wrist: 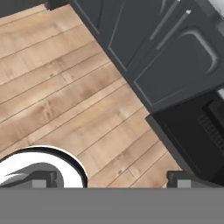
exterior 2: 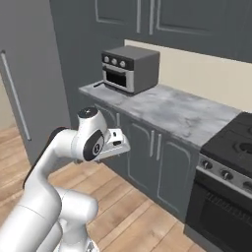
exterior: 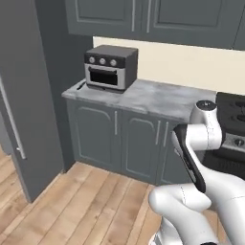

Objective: Retrieve the butter from the fridge and place it on a plate on the dining table. Then retrieve the butter knife by the fridge and place it near the plate.

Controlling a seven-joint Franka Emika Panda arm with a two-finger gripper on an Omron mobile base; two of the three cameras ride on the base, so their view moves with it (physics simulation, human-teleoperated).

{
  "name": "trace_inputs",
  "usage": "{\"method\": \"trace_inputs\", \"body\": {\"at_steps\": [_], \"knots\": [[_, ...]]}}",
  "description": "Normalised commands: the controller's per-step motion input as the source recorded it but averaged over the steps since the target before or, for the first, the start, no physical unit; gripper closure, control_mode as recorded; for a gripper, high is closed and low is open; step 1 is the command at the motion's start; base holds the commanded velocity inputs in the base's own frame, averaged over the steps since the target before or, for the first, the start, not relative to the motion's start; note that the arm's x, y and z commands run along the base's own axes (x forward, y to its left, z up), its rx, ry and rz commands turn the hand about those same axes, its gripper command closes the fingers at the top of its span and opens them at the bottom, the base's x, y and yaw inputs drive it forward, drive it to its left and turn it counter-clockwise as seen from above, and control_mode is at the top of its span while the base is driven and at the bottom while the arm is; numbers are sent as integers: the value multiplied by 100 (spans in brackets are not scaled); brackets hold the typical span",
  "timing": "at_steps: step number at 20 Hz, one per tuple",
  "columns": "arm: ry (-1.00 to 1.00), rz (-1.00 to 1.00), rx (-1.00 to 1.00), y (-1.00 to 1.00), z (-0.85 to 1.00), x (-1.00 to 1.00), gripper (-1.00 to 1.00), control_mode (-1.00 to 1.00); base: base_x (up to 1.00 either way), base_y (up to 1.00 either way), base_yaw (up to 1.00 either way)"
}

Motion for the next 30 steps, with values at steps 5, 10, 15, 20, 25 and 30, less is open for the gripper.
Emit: {"method": "trace_inputs", "body": {"at_steps": [5, 10, 15, 20, 25, 30], "knots": [[0, 0, 0, 0, 0, 0, -100, 100, 34, 100, -55], [0, 0, 0, 0, 0, 0, -100, 100, 3, 100, -55], [0, 0, 0, 0, 0, 0, -100, 100, 23, 100, -37], [0, 0, 0, 0, 0, 0, -100, 100, 37, 77, -17], [0, 0, 0, 0, 0, 0, -100, 100, 62, 38, -11], [0, 0, 0, 0, 0, 0, -100, 100, 58, 54, -16]]}}
